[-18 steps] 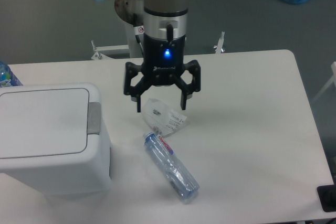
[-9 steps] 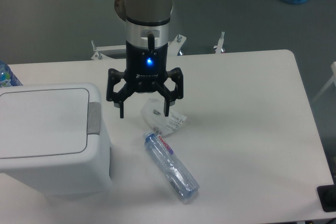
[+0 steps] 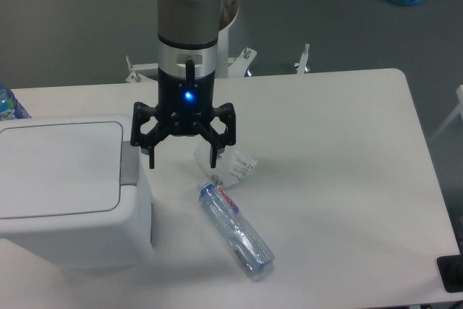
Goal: Open the trash can
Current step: 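Lower the gripper onto the lid's grey handle edge, then push the lid handle so the trash can lid flips open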
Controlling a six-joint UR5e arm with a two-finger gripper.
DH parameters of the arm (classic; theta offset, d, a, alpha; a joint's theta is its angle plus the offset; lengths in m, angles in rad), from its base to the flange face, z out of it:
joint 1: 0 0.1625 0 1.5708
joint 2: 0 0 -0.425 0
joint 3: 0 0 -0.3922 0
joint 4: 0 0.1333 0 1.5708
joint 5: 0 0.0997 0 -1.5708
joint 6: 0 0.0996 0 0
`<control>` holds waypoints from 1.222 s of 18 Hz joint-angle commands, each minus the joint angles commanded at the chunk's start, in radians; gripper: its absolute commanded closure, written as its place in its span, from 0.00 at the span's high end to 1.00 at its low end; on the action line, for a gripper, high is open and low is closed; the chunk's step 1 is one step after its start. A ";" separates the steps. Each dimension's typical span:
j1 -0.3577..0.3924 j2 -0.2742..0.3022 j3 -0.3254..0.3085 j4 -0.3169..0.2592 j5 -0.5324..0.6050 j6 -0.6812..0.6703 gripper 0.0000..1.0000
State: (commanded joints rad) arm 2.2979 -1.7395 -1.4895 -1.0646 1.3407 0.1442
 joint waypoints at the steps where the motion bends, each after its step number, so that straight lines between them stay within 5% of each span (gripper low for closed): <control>1: 0.000 0.000 0.000 0.000 0.000 0.000 1.00; 22: -0.021 -0.012 -0.005 0.002 0.000 0.002 1.00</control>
State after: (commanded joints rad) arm 2.2764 -1.7518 -1.4941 -1.0630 1.3407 0.1457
